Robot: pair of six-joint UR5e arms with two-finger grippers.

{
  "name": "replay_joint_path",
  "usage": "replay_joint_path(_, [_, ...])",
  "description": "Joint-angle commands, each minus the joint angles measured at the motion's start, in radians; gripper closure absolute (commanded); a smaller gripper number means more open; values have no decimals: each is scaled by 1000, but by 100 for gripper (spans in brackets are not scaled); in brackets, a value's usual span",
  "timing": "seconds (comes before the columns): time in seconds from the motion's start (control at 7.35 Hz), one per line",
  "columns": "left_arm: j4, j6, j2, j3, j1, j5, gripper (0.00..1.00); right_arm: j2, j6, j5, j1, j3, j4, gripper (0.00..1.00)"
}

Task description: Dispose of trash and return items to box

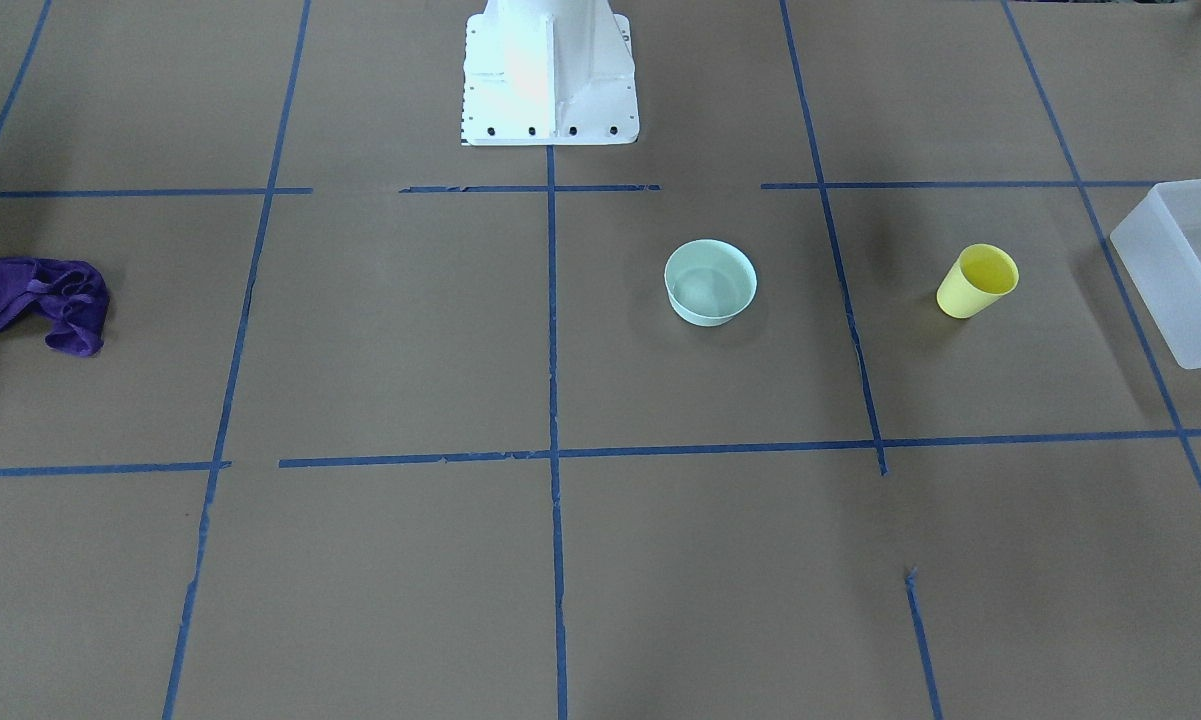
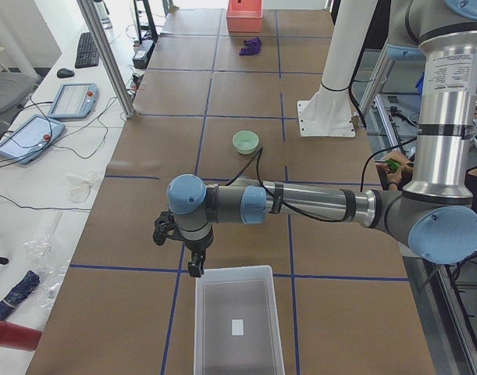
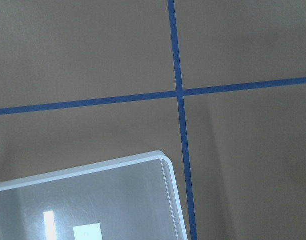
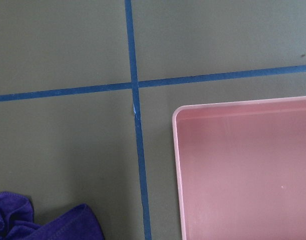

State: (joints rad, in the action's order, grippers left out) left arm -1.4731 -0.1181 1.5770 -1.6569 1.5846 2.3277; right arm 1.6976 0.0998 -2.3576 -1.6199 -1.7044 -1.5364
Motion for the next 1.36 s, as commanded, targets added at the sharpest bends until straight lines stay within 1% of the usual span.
replay_joint_path(0.0, [-1, 3, 6, -21, 0, 1, 0, -2, 1, 0, 0, -3, 2, 0])
replay_joint_path(0.14, [-3, 12, 11, -62, -23, 1, 0, -3, 3, -2, 0, -4, 4, 0])
replay_joint_path(0.27, [-7, 61, 9, -116, -75, 2, 0, -3, 14, -9, 0, -11, 5, 0])
replay_joint_path(0.41, [-12, 163, 6, -154, -122, 1, 0, -1, 17, -14, 0, -14, 5, 0])
replay_joint_path(0.54, [-16, 226, -14, -188, -171, 2, 0, -3, 17, -14, 0, -14, 5, 0])
replay_joint_path(0.68, [-56, 244, -32, -192, -184, 4, 0, -6, 18, -14, 0, -15, 5, 0])
replay_joint_path(0.82, [-131, 332, -64, -204, -207, 5, 0, -6, 18, -14, 0, -23, 5, 0])
replay_joint_path(0.95, [-276, 465, -131, -225, -254, 5, 0, -4, 18, -14, 0, -23, 5, 0])
replay_joint_path(1.22, [-607, 779, -236, -218, -387, 2, 0, -4, 18, -15, 0, -24, 7, 0])
